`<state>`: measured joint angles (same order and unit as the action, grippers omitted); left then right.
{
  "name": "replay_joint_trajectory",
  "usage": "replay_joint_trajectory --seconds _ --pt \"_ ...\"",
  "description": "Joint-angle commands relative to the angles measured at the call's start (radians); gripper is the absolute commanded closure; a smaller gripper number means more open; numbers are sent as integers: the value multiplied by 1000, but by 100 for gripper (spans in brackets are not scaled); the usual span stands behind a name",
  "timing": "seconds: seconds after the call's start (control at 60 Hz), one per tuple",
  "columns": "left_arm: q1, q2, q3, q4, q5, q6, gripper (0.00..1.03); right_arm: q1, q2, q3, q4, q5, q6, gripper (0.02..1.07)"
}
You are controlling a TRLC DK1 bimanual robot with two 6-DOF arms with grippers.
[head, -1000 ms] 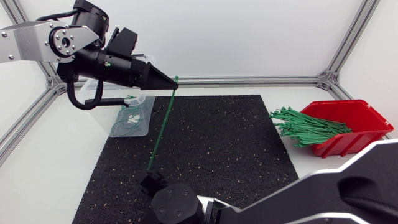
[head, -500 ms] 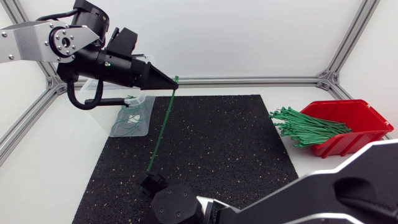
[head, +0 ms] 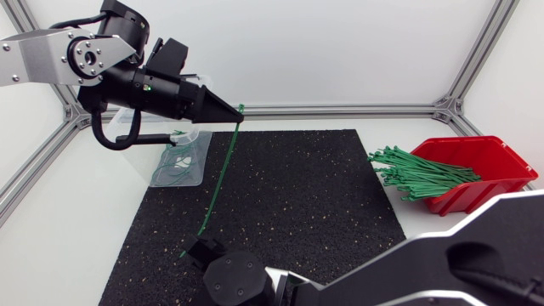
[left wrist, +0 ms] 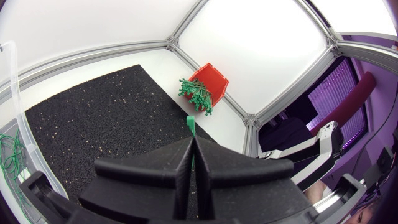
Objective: Take a green cable tie from the red box, thread the tail through the head to close it, then place it in the transparent bin on the left.
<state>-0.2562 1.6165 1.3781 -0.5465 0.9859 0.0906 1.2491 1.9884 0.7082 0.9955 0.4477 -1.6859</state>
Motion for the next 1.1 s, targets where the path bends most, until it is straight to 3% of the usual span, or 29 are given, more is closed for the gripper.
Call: replay_joint_trajectory --seconds 0.0,0.283,0.633,0.833,1.083 --pt "-2 -18 -31 -6 7 23 100 13 18 10 8 -1 -31 102" --pt "5 -55 -59 -6 7 37 100 7 -13 10 5 13 -24 102" --pt "17 -119 -128 -4 7 89 100 6 -160 -26 -21 13 117 102" --pt "23 -147 -157 3 7 115 100 6 -246 -50 -136 22 258 102" --pt "31 -225 -244 63 8 156 100 -2 -413 -53 -405 -17 526 102"
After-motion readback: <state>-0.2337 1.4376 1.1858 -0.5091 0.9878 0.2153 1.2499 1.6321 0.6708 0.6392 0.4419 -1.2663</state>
